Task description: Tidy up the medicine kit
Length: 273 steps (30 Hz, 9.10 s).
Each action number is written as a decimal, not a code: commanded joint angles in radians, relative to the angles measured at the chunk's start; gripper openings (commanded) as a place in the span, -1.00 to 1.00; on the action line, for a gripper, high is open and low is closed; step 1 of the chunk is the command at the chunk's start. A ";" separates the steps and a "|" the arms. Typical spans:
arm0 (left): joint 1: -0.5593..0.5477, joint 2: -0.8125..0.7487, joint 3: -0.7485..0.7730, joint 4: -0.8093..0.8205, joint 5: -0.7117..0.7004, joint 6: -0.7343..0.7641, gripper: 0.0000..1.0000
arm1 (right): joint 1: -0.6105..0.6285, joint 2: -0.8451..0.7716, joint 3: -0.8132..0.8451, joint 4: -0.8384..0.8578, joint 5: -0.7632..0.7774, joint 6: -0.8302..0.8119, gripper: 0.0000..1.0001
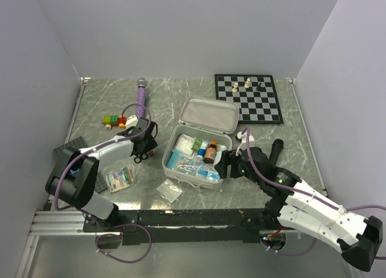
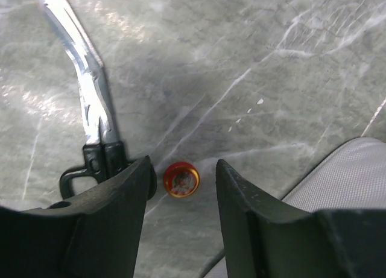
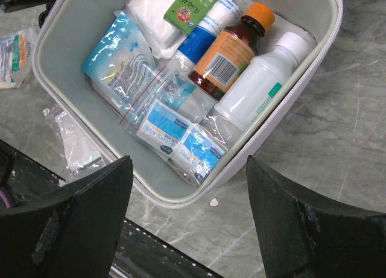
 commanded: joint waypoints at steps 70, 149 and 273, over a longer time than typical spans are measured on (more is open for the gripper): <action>-0.098 0.145 0.100 -0.186 -0.056 0.090 -0.64 | -0.002 -0.041 -0.029 0.017 0.016 0.019 0.64; -0.196 -0.298 0.287 -0.227 -0.073 0.217 -0.62 | -0.001 -0.007 -0.012 0.038 -0.002 0.019 0.64; -0.122 -0.588 -0.147 -0.225 0.170 -0.024 -0.99 | -0.001 -0.025 -0.048 0.041 -0.037 -0.001 0.65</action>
